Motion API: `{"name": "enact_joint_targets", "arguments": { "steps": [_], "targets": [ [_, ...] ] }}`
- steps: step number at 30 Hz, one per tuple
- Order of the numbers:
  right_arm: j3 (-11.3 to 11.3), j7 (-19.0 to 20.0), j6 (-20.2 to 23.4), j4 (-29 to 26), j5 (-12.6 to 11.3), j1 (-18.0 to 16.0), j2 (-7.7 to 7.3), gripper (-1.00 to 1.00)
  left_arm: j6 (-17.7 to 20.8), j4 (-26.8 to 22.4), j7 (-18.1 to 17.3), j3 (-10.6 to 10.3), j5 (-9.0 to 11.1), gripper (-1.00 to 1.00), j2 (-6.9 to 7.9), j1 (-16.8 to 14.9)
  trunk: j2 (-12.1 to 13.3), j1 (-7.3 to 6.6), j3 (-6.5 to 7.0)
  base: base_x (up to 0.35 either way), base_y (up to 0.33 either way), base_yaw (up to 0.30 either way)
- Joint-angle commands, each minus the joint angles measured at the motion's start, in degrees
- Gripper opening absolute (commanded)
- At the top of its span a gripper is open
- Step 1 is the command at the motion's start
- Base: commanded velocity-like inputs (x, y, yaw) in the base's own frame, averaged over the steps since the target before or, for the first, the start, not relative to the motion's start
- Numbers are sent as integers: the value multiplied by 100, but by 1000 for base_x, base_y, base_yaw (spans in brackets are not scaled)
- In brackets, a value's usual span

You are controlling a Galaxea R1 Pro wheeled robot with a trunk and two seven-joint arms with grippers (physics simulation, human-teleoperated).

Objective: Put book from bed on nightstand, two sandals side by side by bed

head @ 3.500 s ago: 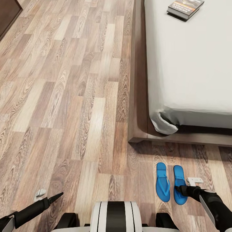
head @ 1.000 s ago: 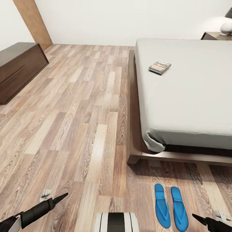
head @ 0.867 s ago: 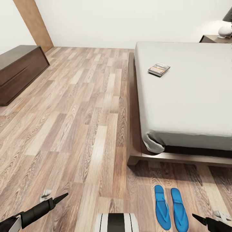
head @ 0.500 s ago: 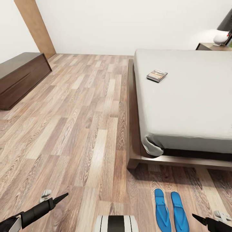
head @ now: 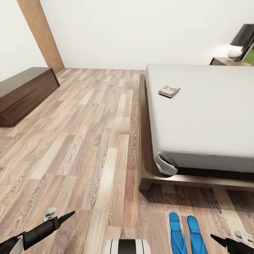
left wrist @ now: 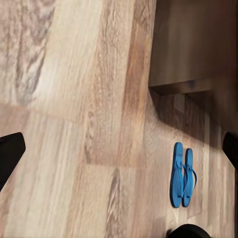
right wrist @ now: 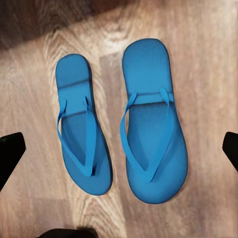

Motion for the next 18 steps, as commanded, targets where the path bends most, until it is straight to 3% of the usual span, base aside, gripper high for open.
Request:
{"name": "enact_joint_targets", "arguments": {
  "steps": [1,18],
  "targets": [
    [-43,26,32,2,16,-2,1,100,60,3,-21,5,16,100,0,-2,0,-3,19,0,0,0],
    [-43,22,32,2,16,-2,1,100,60,8,-7,0,17,100,0,-2,23,-47,396,0,0,0]
  ]
}}
